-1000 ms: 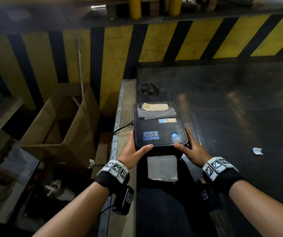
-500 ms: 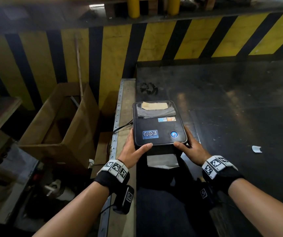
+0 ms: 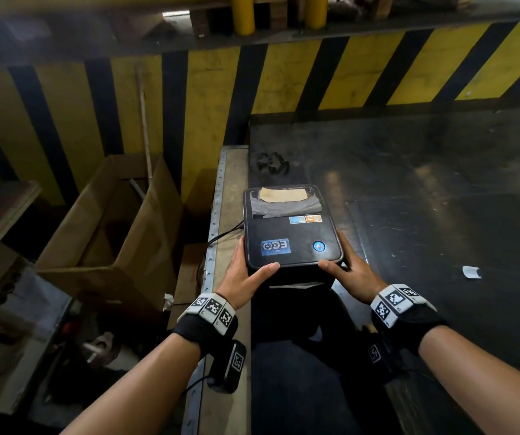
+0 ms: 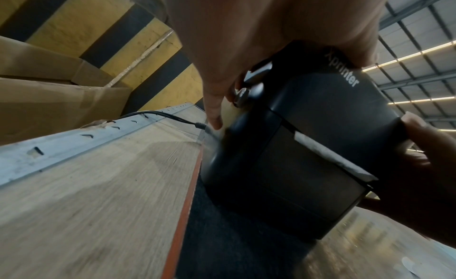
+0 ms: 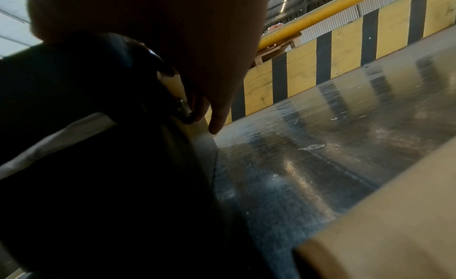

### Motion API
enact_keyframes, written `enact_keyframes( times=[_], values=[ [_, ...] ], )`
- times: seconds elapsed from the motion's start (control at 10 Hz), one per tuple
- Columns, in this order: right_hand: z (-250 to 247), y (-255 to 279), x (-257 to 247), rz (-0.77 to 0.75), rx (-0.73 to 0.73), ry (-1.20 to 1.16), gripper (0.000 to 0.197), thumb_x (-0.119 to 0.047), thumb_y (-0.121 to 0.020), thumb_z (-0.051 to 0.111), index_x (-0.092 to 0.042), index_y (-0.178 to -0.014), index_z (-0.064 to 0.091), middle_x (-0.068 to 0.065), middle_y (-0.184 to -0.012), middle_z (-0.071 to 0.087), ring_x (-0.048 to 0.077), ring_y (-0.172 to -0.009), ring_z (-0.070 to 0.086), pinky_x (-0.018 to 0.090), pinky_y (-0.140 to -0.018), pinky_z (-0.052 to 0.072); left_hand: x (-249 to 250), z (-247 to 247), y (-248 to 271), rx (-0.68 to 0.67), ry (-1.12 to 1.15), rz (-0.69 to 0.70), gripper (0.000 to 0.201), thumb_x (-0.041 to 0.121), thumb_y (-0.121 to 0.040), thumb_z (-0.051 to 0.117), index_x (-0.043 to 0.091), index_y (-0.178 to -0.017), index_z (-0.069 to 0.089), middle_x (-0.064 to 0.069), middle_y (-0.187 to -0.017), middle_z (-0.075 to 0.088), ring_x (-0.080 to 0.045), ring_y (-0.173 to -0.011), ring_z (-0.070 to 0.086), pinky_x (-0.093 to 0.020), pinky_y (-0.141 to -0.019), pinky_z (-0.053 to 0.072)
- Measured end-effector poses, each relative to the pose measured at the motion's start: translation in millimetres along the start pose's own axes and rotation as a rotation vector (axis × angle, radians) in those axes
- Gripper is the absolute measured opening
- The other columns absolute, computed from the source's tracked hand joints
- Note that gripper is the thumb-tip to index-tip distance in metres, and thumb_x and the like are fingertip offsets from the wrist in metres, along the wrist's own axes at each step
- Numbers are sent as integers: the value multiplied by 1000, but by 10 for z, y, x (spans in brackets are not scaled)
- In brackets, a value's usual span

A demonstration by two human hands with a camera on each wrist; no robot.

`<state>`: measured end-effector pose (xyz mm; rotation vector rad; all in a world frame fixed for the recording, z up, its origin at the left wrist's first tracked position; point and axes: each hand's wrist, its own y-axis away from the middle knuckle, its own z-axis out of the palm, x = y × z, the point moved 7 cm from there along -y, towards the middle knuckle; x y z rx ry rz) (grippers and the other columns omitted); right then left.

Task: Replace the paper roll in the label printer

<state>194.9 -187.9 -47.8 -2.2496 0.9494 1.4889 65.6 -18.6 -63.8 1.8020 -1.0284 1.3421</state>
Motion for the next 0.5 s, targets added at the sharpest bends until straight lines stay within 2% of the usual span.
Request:
enact_keyframes(
  times=[0.1,0.2,0.3,0.4,0.5],
  values=[
    [1,-11,23,12,-5,14,63,-27,-87,57,-54,-121,11,-37,-111,39,-1,-115,44,19,-97,30,42,-1,10,-12,6,-3,86,53,-66,69,30,-139,28,3,-140,47,-10,-127,50,-40,-110,42],
    [7,3,-7,8,-20,15,66,-28,-88,56,-51,-131,10,-28,-119,41,0,-114,43,21,-99,30,55,-3,15,-30,18,-12,87,53,-65,68,31,-138,27,3,-139,47,-9,-125,50,-37,-109,43],
    [15,37,-46,17,-44,37,70,-28,-89,54,-34,-143,10,-22,-123,38,-2,-115,39,19,-96,27,48,-3,31,-49,0,-33,87,55,-65,69,34,-138,26,2,-141,46,-11,-126,50,-40,-109,42],
    [-3,27,-67,11,-65,43,70,-33,-88,55,-36,-143,11,-22,-127,38,1,-119,39,22,-98,28,81,-23,8,-67,-10,-58,90,57,-64,69,33,-139,26,3,-141,47,-11,-126,50,-41,-109,42],
    [-46,23,-97,-16,-51,129,67,-38,-85,58,-33,-141,22,-20,-128,42,4,-122,43,20,-97,28,62,-51,48,-50,-121,-52,86,58,-69,66,29,-141,28,3,-141,47,-10,-127,49,-39,-111,40]
  ],
)
